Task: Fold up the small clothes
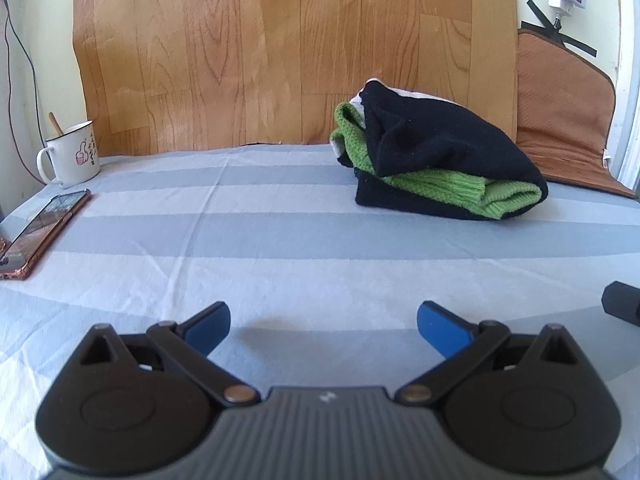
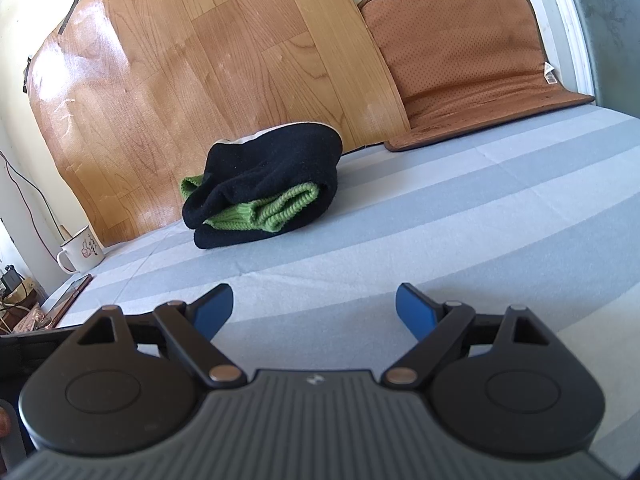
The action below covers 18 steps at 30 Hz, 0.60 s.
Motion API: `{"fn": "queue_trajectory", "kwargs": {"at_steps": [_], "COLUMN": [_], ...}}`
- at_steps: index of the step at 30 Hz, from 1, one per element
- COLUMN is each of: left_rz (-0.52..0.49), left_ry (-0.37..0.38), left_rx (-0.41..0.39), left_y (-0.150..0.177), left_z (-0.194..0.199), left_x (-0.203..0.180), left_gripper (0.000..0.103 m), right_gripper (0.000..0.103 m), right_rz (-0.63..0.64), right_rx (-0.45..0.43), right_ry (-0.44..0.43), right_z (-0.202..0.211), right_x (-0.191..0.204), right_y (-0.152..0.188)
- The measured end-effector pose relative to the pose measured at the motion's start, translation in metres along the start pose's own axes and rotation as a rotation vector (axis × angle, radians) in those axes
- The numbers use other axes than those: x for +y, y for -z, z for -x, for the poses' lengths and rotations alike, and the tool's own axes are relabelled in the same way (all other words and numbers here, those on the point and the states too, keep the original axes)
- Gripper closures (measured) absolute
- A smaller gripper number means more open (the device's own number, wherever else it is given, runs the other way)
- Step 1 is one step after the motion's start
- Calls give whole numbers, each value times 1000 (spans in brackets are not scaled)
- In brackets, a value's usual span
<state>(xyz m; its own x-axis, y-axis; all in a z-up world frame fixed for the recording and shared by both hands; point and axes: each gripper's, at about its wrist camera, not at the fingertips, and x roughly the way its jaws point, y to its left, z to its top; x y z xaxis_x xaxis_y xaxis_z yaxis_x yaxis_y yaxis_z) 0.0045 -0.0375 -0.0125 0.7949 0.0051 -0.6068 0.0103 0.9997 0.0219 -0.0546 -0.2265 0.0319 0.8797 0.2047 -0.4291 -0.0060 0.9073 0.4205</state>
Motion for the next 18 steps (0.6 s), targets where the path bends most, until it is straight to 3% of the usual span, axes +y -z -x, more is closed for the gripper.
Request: {"fn": "queue_trajectory", "kwargs": {"at_steps": [6,18], "left_rz": [14,-1], "left_ry": [-9,-30], "left_rx": [44,53], "left_y": [-1,-1], "left_z": [-7,-7], "left_x": [2,-2], "left_gripper": [0,0], "right_gripper": [13,12], "right_rz": [-3,-8], "right_rx": [1,10], "right_ry": [1,-1], "right_z": [0,-1], "right_x": [0,1], "right_y": [0,1]}}
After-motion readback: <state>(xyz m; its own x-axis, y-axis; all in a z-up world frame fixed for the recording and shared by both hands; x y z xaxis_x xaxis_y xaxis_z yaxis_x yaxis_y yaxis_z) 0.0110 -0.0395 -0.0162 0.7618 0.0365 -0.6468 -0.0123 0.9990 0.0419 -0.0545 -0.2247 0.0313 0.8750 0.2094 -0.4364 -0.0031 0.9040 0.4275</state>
